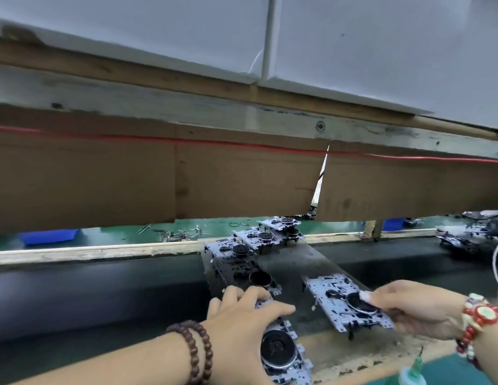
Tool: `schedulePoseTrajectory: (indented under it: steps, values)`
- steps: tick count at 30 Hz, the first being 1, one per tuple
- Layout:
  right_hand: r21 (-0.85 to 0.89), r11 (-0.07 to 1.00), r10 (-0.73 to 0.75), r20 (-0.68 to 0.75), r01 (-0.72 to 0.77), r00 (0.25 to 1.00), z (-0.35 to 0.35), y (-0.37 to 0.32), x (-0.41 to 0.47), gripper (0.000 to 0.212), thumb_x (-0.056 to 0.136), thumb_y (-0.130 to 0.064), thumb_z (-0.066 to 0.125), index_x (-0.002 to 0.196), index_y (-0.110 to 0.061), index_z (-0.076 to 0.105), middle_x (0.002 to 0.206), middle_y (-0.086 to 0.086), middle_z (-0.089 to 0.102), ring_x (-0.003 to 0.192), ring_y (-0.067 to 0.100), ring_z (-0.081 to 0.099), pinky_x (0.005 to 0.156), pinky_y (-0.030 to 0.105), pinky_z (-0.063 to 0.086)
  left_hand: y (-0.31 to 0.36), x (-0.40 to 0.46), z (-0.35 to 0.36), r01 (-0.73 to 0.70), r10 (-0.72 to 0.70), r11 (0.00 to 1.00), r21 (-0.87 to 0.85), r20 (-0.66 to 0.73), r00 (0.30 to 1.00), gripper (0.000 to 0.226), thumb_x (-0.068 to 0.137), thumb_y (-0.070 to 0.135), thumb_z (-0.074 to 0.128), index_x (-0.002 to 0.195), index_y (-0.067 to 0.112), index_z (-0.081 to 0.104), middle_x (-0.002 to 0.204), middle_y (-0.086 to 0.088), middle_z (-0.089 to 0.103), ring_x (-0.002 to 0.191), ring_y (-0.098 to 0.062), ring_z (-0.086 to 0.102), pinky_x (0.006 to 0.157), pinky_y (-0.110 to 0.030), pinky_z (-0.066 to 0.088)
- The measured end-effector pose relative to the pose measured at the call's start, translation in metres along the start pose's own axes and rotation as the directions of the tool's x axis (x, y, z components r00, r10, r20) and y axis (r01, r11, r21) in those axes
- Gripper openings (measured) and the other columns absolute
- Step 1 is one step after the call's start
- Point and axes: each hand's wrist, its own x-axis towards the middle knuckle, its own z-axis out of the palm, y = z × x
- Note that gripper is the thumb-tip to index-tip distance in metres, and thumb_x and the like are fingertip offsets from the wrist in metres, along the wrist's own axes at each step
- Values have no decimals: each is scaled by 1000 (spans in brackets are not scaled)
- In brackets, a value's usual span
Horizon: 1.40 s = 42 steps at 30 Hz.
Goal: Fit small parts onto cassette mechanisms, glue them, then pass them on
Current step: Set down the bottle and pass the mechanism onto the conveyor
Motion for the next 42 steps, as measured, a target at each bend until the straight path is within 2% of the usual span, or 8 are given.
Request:
schedulePoseTrajectory:
  steps: [7,14,19,23,31,36,39,42]
  values:
    - [-56,990,-139,-141,132,980,26,-25,64,36,83,-12,69,107,11,55,93,17,53,71,16,54,50,21,52,5,21,8,27,-27,999,33,-15,1000,90,67,50,76,136,53,18,141,14,11,120,-10,12,103,-39,14]
    - [83,976,-181,-222,203,958,44,-29,107,19,90,-13,59,102,2,57,93,14,61,82,24,59,56,28,56,0,27,13,13,-10,998,69,-41,999,86,70,51,73,137,50,20,144,7,14,126,-13,14,98,-36,11]
    - [-12,970,-244,-72,244,967,35,-21,99,11,92,-17,56,93,-27,62,105,-11,63,106,13,55,84,32,51,2,28,19,22,-20,997,75,-24,1000,76,74,53,68,135,50,22,147,7,14,132,-10,7,101,-41,7]
    - [31,967,-248,-123,253,961,15,-3,70,19,89,-18,59,106,-25,53,120,1,58,99,16,62,70,28,55,2,27,23,55,-55,997,58,-3,998,73,74,50,65,133,51,22,146,12,13,135,-9,3,105,-55,0]
    - [149,916,-313,-309,371,898,3,43,22,18,94,-11,50,101,-10,67,103,12,70,95,20,63,72,27,49,24,24,24,-40,40,999,-15,-42,998,49,78,43,68,115,49,37,128,15,21,119,-10,16,90,-39,22]
    - [82,935,-343,-50,346,938,14,24,5,21,88,-26,57,101,-15,70,103,5,71,85,14,66,68,26,52,50,31,13,-64,60,997,-50,-80,995,70,55,66,63,116,56,31,120,24,21,113,1,12,85,-37,18]
    - [163,951,-293,195,263,936,25,17,-1,37,78,-36,59,104,-10,68,98,6,69,73,15,64,60,25,53,56,51,11,-32,39,998,46,-149,988,84,58,56,65,129,51,20,124,21,18,118,-3,12,89,-37,21]
    - [135,952,-298,230,273,926,30,20,2,32,84,-34,59,107,-11,63,87,0,67,63,8,59,56,21,51,53,76,18,37,-16,992,124,-165,986,93,64,48,69,139,43,15,133,15,18,126,-12,14,100,-42,25]
